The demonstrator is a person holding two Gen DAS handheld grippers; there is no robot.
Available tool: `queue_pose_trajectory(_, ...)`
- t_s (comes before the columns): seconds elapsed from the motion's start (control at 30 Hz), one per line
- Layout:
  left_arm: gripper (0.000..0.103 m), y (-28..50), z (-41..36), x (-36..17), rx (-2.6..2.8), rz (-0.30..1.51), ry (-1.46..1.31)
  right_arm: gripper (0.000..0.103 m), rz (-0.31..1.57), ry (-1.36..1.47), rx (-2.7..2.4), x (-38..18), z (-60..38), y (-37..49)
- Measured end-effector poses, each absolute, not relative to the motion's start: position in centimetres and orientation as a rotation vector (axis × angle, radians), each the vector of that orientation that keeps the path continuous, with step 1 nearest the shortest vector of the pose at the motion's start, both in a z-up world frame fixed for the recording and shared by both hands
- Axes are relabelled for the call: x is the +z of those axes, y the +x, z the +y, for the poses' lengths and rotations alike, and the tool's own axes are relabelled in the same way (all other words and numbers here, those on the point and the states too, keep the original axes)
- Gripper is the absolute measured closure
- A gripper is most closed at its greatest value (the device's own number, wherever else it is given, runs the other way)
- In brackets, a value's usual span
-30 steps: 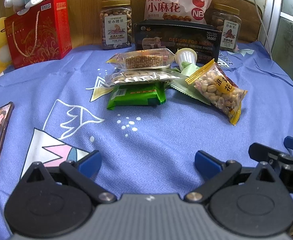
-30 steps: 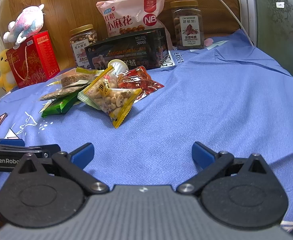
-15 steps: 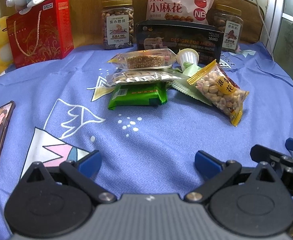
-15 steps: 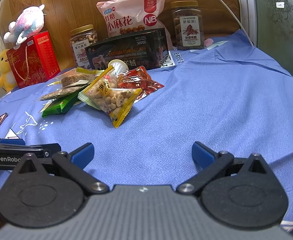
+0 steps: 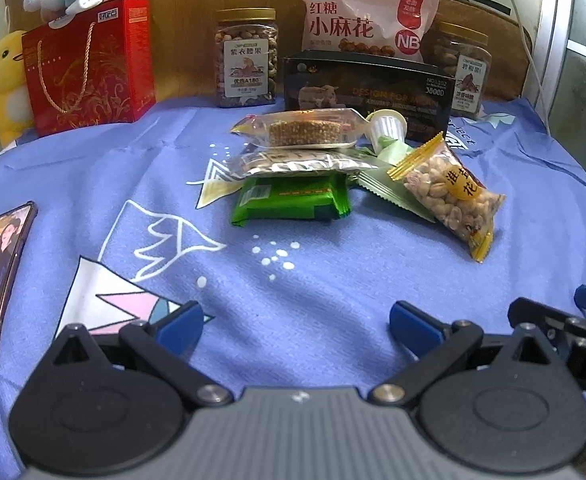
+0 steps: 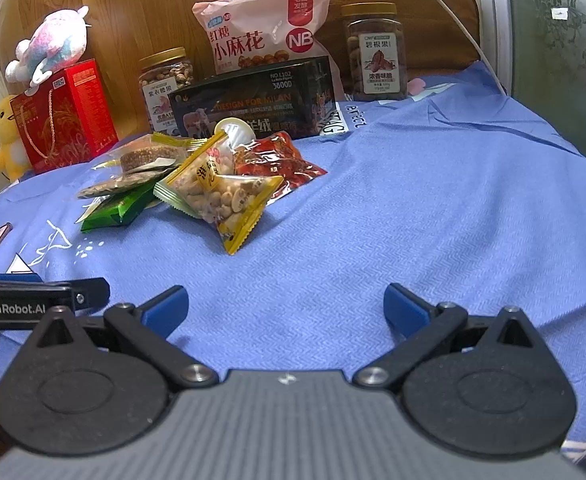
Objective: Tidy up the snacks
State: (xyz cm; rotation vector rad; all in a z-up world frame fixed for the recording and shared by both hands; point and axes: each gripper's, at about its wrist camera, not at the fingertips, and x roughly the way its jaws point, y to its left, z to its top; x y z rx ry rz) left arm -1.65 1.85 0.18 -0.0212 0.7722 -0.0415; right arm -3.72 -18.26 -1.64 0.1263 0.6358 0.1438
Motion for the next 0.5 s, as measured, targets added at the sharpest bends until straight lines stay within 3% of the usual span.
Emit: queue_pose_trajectory(0.5,0.0,-1.87,1.68,-0.07,-0.051,0.756,0.009,0.0,0.631,0.16,0.137,-1.61,-18.48,-3.7)
